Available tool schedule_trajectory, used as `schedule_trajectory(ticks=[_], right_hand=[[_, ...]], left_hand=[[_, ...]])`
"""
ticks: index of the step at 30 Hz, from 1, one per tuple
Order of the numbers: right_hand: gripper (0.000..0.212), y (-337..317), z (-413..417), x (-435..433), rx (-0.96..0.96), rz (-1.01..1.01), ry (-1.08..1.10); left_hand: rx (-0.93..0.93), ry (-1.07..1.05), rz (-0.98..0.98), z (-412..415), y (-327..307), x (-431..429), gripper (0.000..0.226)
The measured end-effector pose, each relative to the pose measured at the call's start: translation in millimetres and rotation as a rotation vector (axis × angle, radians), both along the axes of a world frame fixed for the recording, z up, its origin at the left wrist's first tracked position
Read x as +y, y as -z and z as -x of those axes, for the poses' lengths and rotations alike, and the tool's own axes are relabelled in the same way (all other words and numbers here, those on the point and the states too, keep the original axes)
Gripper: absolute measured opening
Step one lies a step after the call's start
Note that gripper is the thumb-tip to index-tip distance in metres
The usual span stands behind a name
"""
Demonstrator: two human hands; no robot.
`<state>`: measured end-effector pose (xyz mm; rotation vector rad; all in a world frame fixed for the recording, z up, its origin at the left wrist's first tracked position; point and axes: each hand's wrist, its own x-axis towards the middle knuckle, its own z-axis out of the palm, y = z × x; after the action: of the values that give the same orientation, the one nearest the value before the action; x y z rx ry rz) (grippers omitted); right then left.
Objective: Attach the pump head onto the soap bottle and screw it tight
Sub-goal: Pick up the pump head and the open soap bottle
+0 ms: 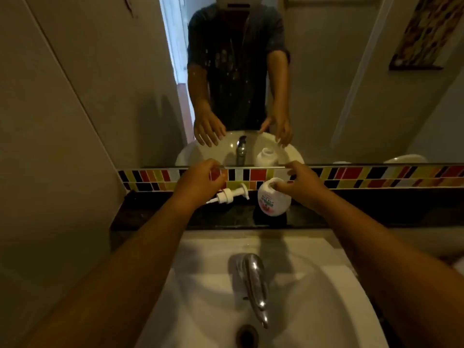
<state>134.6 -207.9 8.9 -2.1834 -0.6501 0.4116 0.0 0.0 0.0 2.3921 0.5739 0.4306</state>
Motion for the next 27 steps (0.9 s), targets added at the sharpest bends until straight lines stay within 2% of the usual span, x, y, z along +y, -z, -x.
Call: schedule_trajectory(ticks=[3,6,11,19,24,27], right_hand=[[0.075,22.0,-7.4,2.6,0.045,0.006,0.031],[0.073,47.8,-11.9,8.4,0.068,-0.007,0.017],[0.067,73.6,-14.8,13.9,0.019,-0.074,0.022],[0.068,90.3,-21.1,17.7,0.046,-0.123,0.039],[0.066,87.5,-19.0,17.8,0.033,-0.132,0.033],[0.065,85.7,-17.3,16.8,0.028,-0.122,0.026]], left_hand=[[0.105,-0.04,-0.013,-12.9,24.7,-1.3,0.044],[0.185,-0.04,-0.067,-21.1,50.2,0.6,0.051],[0.174,0.012,-0.176,-31.1,74.5,3.7,0.055],[0.309,0.009,-0.274,-47.4,85.3,5.9,0.052],[0.326,0.022,-0.157,-52.1,78.2,5.6,0.041],[0.261,0.028,-0.06,-48.0,71.3,4.2,0.041]])
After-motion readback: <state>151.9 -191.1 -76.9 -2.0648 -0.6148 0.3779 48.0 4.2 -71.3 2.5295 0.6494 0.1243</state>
